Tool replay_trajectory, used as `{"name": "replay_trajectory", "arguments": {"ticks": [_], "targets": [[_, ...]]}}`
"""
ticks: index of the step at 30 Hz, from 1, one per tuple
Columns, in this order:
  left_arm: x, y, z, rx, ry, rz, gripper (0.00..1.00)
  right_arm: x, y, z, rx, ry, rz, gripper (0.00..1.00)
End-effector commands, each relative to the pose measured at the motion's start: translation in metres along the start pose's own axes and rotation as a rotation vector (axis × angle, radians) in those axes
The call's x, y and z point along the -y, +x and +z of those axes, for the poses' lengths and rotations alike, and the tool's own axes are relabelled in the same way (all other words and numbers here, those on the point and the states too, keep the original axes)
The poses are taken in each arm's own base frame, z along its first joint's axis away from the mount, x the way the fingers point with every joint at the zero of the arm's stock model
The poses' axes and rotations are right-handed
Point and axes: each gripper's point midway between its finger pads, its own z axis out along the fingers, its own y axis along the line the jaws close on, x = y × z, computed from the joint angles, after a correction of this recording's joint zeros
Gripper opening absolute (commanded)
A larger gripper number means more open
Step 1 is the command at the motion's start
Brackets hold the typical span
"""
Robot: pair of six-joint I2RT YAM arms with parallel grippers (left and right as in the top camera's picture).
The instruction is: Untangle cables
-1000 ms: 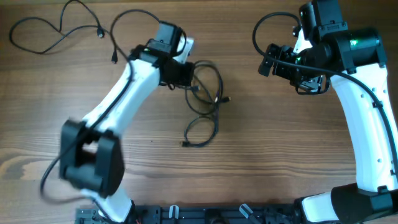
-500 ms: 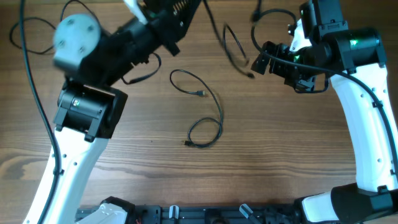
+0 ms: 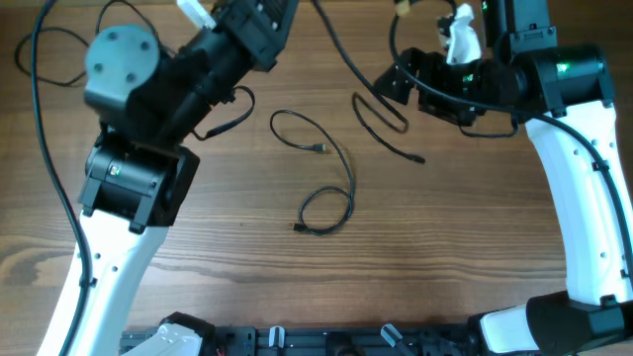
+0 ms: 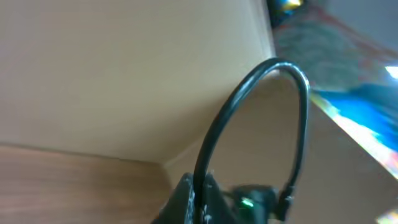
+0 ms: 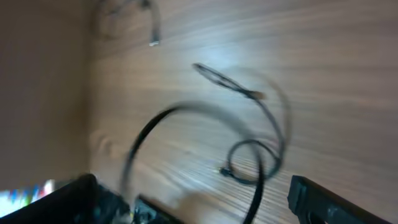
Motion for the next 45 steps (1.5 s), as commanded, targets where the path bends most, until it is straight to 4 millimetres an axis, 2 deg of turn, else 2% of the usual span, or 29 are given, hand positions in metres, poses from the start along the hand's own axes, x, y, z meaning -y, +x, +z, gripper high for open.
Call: {"name": "replay_trajectory", "arguments": {"ticks": [1, 4, 6, 8, 12, 15, 17, 21, 25, 27, 29, 30, 32, 34, 36, 37, 39, 40, 42, 43, 45], "targets": [[-0.017, -0.019, -0.002, 0.111, -0.093, -0.071, 0.04, -0.040, 0.013, -0.008, -0.047, -0.225, -0.193, 1.00], [-0.003, -0.021, -0.002, 0.111, -0.025, -0.151, 0.04, -0.065, 0.024, -0.014, -0.080, -0.374, -0.290, 1.00], [0.015, -0.022, -0.002, 0.092, 0.057, -0.149, 0.04, -0.072, 0.028, -0.012, -0.090, -0.386, -0.309, 1.00], [0.024, -0.029, -0.003, 0.116, 0.100, -0.222, 0.04, -0.076, 0.027, -0.010, -0.081, -0.395, -0.329, 1.00], [0.036, -0.033, -0.006, 0.112, 0.159, -0.350, 0.04, -0.076, 0.020, -0.009, -0.059, -0.381, -0.314, 1.00], [0.047, -0.022, -0.006, 0.021, 0.208, -0.519, 0.04, -0.068, 0.000, -0.005, 0.014, -0.305, -0.282, 1.00], [0.059, -0.022, -0.009, -0.004, 0.259, -0.535, 0.04, -0.067, -0.007, -0.004, 0.041, -0.283, -0.258, 1.00], [0.088, -0.036, -0.020, 0.019, 0.392, -0.487, 0.04, -0.059, -0.018, -0.001, 0.081, -0.215, -0.201, 0.97], [0.091, -0.037, -0.022, 0.025, 0.405, -0.481, 0.04, -0.073, -0.020, 0.006, 0.105, -0.215, -0.209, 0.59], [0.087, -0.041, -0.022, 0.037, 0.395, -0.478, 0.04, -0.065, -0.017, 0.013, 0.110, -0.137, -0.199, 0.04], [0.076, -0.046, -0.022, 0.056, 0.360, -0.478, 0.04, -0.048, -0.015, 0.015, 0.104, -0.057, -0.118, 0.05], [0.063, -0.051, -0.021, 0.077, 0.318, -0.485, 0.04, -0.042, -0.012, 0.016, 0.094, -0.028, -0.106, 0.04], [0.018, -0.058, -0.019, 0.116, 0.161, -0.534, 0.04, -0.034, -0.006, 0.016, 0.073, 0.009, -0.085, 0.04], [-0.019, -0.057, -0.022, 0.122, 0.028, -0.584, 0.04, -0.022, -0.006, 0.015, 0.082, 0.072, -0.069, 0.05], [-0.032, -0.045, -0.023, 0.064, -0.025, -0.597, 0.04, 0.003, -0.012, 0.011, 0.124, 0.206, -0.026, 0.04], [-0.027, -0.040, -0.023, 0.026, -0.011, -0.554, 0.04, 0.007, -0.013, 0.010, 0.135, 0.230, -0.026, 0.12], [-0.021, -0.031, -0.022, -0.020, 0.007, -0.526, 0.04, 0.001, -0.015, 0.011, 0.130, 0.206, -0.086, 0.34], [-0.019, -0.028, -0.021, -0.034, 0.013, -0.515, 0.04, -0.010, -0.013, 0.013, 0.110, 0.147, -0.194, 0.41], [-0.018, -0.027, -0.020, -0.038, 0.015, -0.510, 0.04, -0.033, -0.004, 0.016, 0.059, 0.015, -0.403, 0.48], [-0.021, -0.030, -0.020, -0.013, 0.004, -0.511, 0.04, -0.042, 0.001, 0.016, 0.045, -0.037, -0.454, 0.51], [-0.030, -0.043, -0.020, 0.070, -0.028, -0.531, 0.04, -0.056, 0.006, 0.014, 0.036, -0.118, -0.505, 0.64]]}}
